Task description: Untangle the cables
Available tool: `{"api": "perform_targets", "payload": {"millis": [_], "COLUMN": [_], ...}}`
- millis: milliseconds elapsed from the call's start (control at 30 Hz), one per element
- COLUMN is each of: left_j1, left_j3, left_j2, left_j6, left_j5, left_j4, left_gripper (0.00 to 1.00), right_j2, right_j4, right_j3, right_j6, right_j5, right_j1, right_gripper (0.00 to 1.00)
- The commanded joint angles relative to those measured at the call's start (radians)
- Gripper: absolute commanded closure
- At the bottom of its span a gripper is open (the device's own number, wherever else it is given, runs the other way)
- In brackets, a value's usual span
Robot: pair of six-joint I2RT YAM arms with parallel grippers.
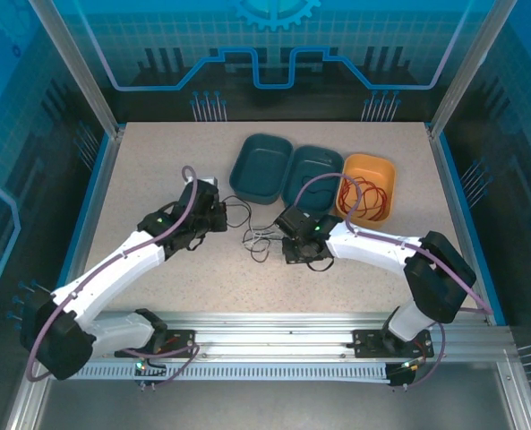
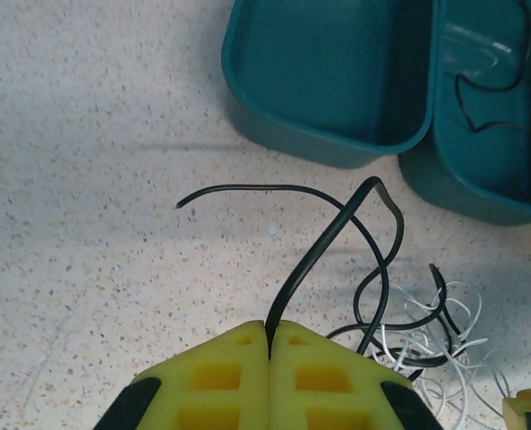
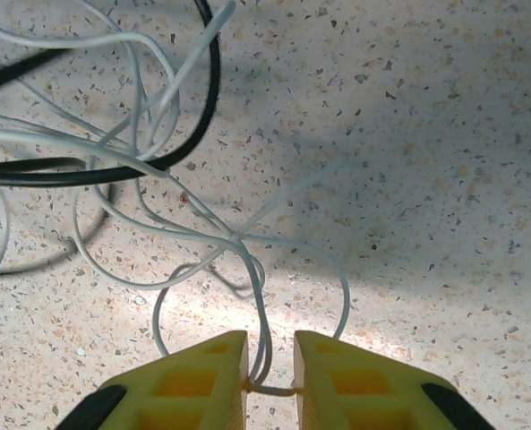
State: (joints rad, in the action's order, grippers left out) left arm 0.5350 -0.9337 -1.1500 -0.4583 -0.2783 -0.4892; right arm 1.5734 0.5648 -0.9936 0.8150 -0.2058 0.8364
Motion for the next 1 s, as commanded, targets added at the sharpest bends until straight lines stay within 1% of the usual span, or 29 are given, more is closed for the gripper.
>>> {"api": "perform_targets", "payload": {"millis": [0,67,133,233,367,400,467,567,633,700,800,967], "left_j1": [-0.005,-0.004,-0.003,0.001,0.016,0.022,0.032,0.047,0.061,0.075,0.085,0.09], "left_j3": [-0.013,-0.017,-0.026,-0.035,-0.04,-0.039,-0.036,-0.038,-0.051,-0.068,-0.097,-0.159], "left_j2": [0.048,0.069,0.086,0.104,0.11,0.111,0.106,0.093,0.087,0.09,0.093,0.109], "left_j6": [0.07,0.09,0.099,0.095,0.098,0.098,0.093,0.08,0.083,0.094,0.098,0.099], "left_j5": [-0.007,0.027,0.071,0.143,0.189,0.201,0.23,0.287,0.304,0.311,0.321,0.342], "left_j4": [-0.001,0.017,0.038,0.074,0.107,0.12,0.148,0.191,0.209,0.231,0.255,0.279], "left_gripper": [1.0,1.0,1.0,1.0,1.0,1.0,1.0,1.0,1.0,1.0,1.0,1.0], "right_j2": [-0.048,-0.076,-0.118,-0.189,-0.269,-0.285,-0.302,-0.299,-0.285,-0.263,-0.228,-0.196], "right_j4": [0.018,0.01,-0.015,-0.076,-0.145,-0.161,-0.187,-0.225,-0.233,-0.23,-0.251,-0.297], "right_j3": [0.009,0.006,0.011,0.034,0.059,0.064,0.07,0.063,0.051,0.03,0.011,0.017], "right_j6": [-0.003,-0.016,-0.032,-0.062,-0.09,-0.099,-0.117,-0.129,-0.128,-0.133,-0.153,-0.16], "right_j5": [-0.027,-0.029,-0.033,-0.02,-0.013,-0.012,-0.017,-0.018,-0.023,-0.031,-0.016,-0.036], "right_j1": [-0.007,-0.005,-0.004,0.005,0.025,0.031,0.044,0.059,0.061,0.061,0.062,0.074], "right_gripper": [0.77,0.77,0.74,0.66,0.56,0.53,0.5,0.49,0.46,0.41,0.36,0.26]}}
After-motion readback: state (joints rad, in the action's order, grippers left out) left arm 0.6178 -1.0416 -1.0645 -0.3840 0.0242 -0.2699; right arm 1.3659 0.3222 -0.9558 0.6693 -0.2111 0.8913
